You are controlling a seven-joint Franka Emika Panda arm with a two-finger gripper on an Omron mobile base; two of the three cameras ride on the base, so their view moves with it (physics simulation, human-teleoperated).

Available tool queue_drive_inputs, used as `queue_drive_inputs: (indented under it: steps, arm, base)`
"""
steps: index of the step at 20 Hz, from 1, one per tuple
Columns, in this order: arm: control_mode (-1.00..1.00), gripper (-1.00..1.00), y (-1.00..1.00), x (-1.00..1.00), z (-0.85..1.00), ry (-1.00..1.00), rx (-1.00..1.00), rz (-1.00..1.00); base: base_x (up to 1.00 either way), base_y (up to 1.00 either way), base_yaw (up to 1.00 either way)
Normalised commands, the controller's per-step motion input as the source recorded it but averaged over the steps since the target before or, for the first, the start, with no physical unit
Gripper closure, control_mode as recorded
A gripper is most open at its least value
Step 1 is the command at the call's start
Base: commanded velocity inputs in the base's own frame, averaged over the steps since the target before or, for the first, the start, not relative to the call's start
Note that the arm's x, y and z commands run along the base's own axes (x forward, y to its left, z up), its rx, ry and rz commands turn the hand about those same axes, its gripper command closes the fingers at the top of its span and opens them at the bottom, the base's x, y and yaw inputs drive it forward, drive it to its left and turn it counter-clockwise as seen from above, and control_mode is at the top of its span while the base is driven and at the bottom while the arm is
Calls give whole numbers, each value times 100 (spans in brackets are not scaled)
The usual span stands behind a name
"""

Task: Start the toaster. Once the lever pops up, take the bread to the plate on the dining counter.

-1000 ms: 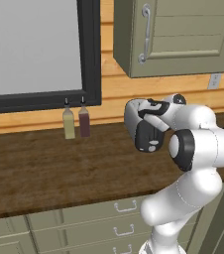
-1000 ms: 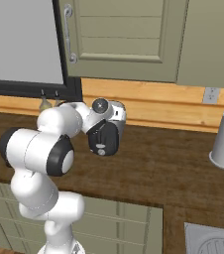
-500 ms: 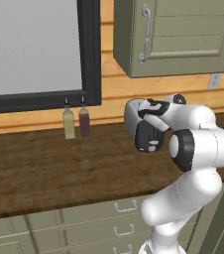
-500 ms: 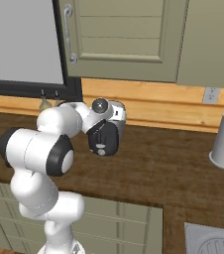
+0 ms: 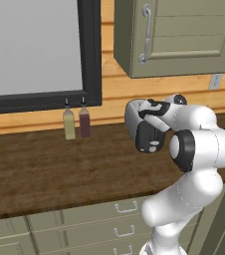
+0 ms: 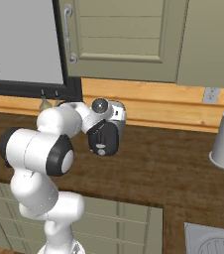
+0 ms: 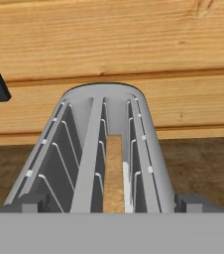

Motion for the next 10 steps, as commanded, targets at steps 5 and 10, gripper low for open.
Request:
queue_drive_inputs:
  steps: [5, 10]
  arm:
    - [-100, -100, 0, 0, 0, 0, 0, 0]
    - [-100, -100, 0, 0, 0, 0, 0, 0]
  base:
    - [0, 0, 0]
    - [0, 0, 0]
